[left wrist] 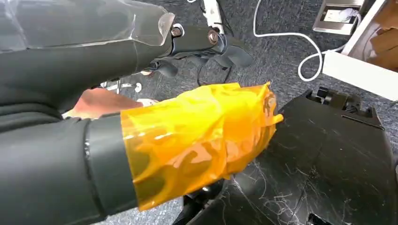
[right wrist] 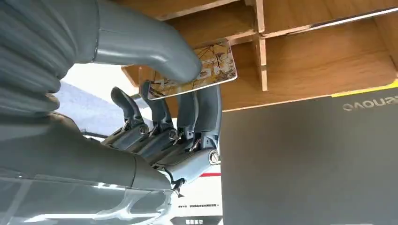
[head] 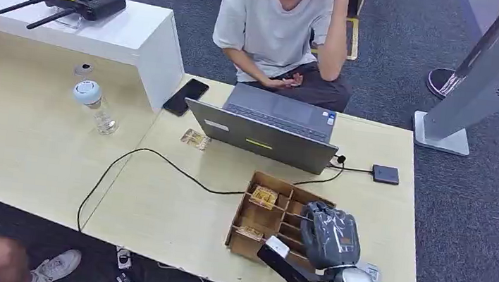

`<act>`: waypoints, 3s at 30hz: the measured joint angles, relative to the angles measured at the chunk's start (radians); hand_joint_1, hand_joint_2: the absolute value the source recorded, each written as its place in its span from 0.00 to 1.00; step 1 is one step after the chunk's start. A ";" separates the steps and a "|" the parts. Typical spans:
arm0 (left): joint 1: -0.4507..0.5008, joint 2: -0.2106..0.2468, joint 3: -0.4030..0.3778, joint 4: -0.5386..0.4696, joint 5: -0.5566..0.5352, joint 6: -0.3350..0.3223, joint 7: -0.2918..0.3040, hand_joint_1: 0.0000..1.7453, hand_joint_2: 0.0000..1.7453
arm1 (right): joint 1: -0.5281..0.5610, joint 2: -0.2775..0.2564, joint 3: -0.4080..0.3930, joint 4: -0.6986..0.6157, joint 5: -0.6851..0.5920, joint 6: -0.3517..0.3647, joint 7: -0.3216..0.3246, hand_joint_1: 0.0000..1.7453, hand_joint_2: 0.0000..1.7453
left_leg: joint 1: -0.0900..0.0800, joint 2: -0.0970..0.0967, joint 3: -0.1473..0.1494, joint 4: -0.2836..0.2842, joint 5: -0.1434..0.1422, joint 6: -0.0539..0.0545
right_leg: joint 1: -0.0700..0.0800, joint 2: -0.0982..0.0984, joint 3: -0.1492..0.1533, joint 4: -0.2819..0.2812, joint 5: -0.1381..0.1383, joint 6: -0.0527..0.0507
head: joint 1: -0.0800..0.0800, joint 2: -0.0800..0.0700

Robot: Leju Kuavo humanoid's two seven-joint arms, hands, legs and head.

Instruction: Pass the card to the sensor for recognition and then transmit it.

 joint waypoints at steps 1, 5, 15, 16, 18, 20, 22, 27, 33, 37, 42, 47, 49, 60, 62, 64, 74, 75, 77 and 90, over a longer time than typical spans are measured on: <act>0.000 0.000 0.000 0.000 -0.001 0.000 0.000 0.00 0.00 | 0.000 0.000 0.000 -0.002 -0.002 -0.008 -0.006 0.96 1.00 | 0.000 0.000 0.000 0.000 0.000 0.000 | 0.000 0.000 0.000 0.000 0.000 0.000 | 0.000 0.000; 0.002 0.000 0.000 0.000 -0.001 0.003 0.001 0.00 0.00 | 0.007 0.000 -0.006 -0.053 -0.011 -0.042 -0.021 1.00 1.00 | 0.000 0.000 0.000 0.000 0.000 0.000 | 0.000 0.000 0.000 0.000 0.000 0.000 | 0.000 0.000; 0.009 0.004 0.000 -0.011 0.010 0.032 0.015 0.00 0.00 | 0.044 -0.008 -0.031 -0.246 -0.057 -0.088 -0.080 1.00 1.00 | 0.000 0.000 0.000 0.000 0.000 0.000 | 0.000 0.000 0.000 0.000 0.000 0.000 | 0.000 0.000; 0.010 0.005 0.000 -0.014 0.012 0.034 0.016 0.00 0.00 | 0.047 -0.008 -0.032 -0.263 -0.062 -0.092 -0.084 1.00 1.00 | 0.000 0.000 0.000 0.000 0.000 0.000 | 0.000 0.000 0.000 0.000 0.000 0.000 | 0.000 0.000; 0.010 0.008 -0.001 -0.016 0.016 0.039 0.016 0.00 0.00 | 0.054 -0.009 -0.035 -0.294 -0.072 -0.102 -0.099 1.00 1.00 | 0.000 0.000 0.000 0.000 0.000 0.000 | 0.000 0.000 0.000 0.000 0.000 0.000 | 0.000 0.000; 0.012 0.008 -0.002 -0.016 0.019 0.044 0.016 0.00 0.00 | 0.059 -0.010 -0.035 -0.320 -0.077 -0.110 -0.108 1.00 1.00 | 0.000 0.000 0.000 0.000 0.000 0.000 | 0.000 0.000 0.000 0.000 0.000 0.000 | 0.000 0.000; 0.013 0.008 -0.003 -0.016 0.023 0.051 0.016 0.00 0.00 | 0.067 -0.011 -0.036 -0.346 -0.092 -0.125 -0.127 1.00 1.00 | 0.000 0.000 0.000 0.000 0.000 0.000 | 0.000 0.000 0.000 0.000 0.000 0.000 | 0.000 0.000; 0.013 0.010 -0.008 -0.016 0.028 0.055 0.016 0.00 0.00 | 0.075 -0.012 -0.036 -0.395 -0.110 -0.145 -0.151 1.00 1.00 | 0.000 0.000 0.000 0.000 0.000 0.000 | 0.000 0.000 0.000 0.000 0.000 0.000 | 0.000 0.000; 0.012 0.015 -0.020 -0.016 0.037 0.066 0.014 0.00 0.00 | 0.090 -0.012 -0.040 -0.429 -0.146 -0.196 -0.192 1.00 1.00 | 0.000 0.000 0.000 0.000 0.000 0.000 | 0.000 0.000 0.000 0.000 0.000 0.000 | 0.000 0.000; 0.009 0.018 -0.030 -0.016 0.045 0.072 0.005 0.00 0.00 | 0.099 -0.012 -0.051 -0.439 -0.160 -0.225 -0.220 1.00 1.00 | 0.000 0.000 0.000 0.000 0.000 0.000 | 0.000 0.000 0.000 0.000 0.000 0.000 | 0.000 0.000; -0.004 0.019 -0.046 -0.016 0.048 0.069 -0.008 0.00 0.00 | 0.098 -0.011 -0.053 -0.438 -0.150 -0.259 -0.238 1.00 1.00 | 0.000 0.000 0.000 0.000 0.000 0.000 | 0.000 0.000 0.000 0.000 0.000 0.000 | 0.000 0.000; -0.017 0.023 -0.053 -0.016 0.049 0.059 -0.028 0.00 0.00 | 0.080 -0.003 -0.053 -0.418 -0.138 -0.281 -0.238 1.00 1.00 | 0.000 0.000 0.000 0.000 0.000 0.000 | 0.000 0.000 0.000 0.000 0.000 0.000 | 0.000 0.000; -0.021 0.024 -0.054 -0.016 0.049 0.051 -0.038 0.00 0.00 | 0.068 0.003 -0.053 -0.407 -0.136 -0.288 -0.238 1.00 1.00 | 0.000 0.000 0.000 0.000 0.000 0.000 | 0.000 0.000 0.000 0.000 0.000 0.000 | 0.000 0.000; -0.044 0.022 -0.056 -0.003 0.026 0.006 -0.080 0.00 0.00 | -0.022 0.043 -0.049 -0.341 -0.109 -0.281 -0.208 1.00 1.00 | 0.000 0.000 0.000 0.000 0.000 0.000 | 0.000 0.000 0.000 0.000 0.000 0.000 | 0.000 0.000; -0.049 0.021 -0.056 0.002 0.022 -0.003 -0.087 0.00 0.00 | -0.040 0.049 -0.045 -0.328 -0.103 -0.273 -0.198 1.00 1.00 | 0.000 0.000 0.000 0.000 0.000 0.000 | 0.000 0.000 0.000 0.000 0.000 0.000 | 0.000 0.000; -0.053 0.019 -0.056 0.007 0.015 -0.013 -0.093 0.00 0.00 | -0.058 0.055 -0.037 -0.313 -0.097 -0.258 -0.185 1.00 1.00 | 0.000 0.000 0.000 0.000 0.000 0.000 | 0.000 0.000 0.000 0.000 0.000 0.000 | 0.000 0.000; -0.065 -0.003 -0.037 0.050 -0.028 -0.068 -0.131 0.00 0.00 | -0.148 0.105 -0.008 -0.176 -0.059 -0.211 -0.095 0.00 1.00 | 0.000 0.000 0.000 0.000 0.000 0.000 | 0.000 0.000 0.000 0.000 0.000 0.000 | 0.000 0.000; -0.065 -0.007 -0.030 0.053 -0.032 -0.074 -0.132 0.00 0.00 | -0.155 0.109 -0.007 -0.164 -0.051 -0.198 -0.079 0.00 1.00 | 0.000 0.000 0.000 0.000 0.000 0.000 | 0.000 0.000 0.000 0.000 0.000 0.000 | 0.000 0.000; -0.065 -0.013 -0.018 0.059 -0.043 -0.083 -0.132 0.00 0.00 | -0.167 0.114 -0.003 -0.142 -0.039 -0.167 -0.047 0.00 0.00 | 0.000 0.000 0.000 0.000 0.000 0.000 | 0.000 0.000 0.000 0.000 0.000 0.000 | 0.000 0.000; -0.049 -0.027 0.024 0.069 -0.061 -0.092 -0.131 0.00 0.00 | -0.173 0.119 0.009 -0.113 -0.034 -0.154 -0.031 0.00 0.00 | 0.000 0.000 0.000 0.000 0.000 0.000 | 0.000 0.000 0.000 0.000 0.000 0.000 | 0.000 0.000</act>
